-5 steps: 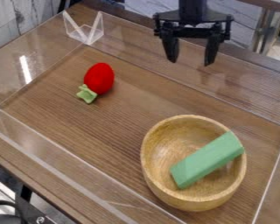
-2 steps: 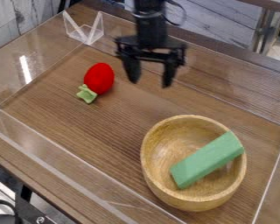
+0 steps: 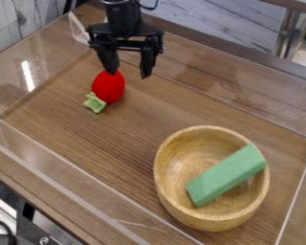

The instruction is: Move the red fruit to the right

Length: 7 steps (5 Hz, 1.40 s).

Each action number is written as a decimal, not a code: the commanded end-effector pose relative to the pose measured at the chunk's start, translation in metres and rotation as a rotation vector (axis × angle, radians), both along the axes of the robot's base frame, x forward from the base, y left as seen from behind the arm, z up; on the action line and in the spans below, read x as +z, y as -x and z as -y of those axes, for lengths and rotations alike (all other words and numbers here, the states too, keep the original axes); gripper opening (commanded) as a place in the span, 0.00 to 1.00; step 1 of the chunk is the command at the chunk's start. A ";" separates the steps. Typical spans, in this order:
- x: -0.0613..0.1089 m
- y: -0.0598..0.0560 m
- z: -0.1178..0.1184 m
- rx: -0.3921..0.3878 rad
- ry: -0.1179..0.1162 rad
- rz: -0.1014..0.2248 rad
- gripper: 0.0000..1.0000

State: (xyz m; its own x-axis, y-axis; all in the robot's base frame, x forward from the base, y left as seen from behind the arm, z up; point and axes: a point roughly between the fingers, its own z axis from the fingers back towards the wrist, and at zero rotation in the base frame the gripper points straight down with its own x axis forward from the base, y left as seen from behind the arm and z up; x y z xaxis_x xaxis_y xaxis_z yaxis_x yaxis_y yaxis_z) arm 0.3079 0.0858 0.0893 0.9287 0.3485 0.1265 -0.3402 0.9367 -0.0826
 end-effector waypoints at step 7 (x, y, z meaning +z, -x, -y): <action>-0.013 -0.014 -0.049 0.135 -0.053 0.062 1.00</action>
State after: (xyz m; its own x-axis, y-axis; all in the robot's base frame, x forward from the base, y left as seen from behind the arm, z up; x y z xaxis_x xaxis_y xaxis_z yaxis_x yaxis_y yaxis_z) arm 0.3135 0.1293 0.0598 0.8726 0.4654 0.1482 -0.4623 0.8849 -0.0570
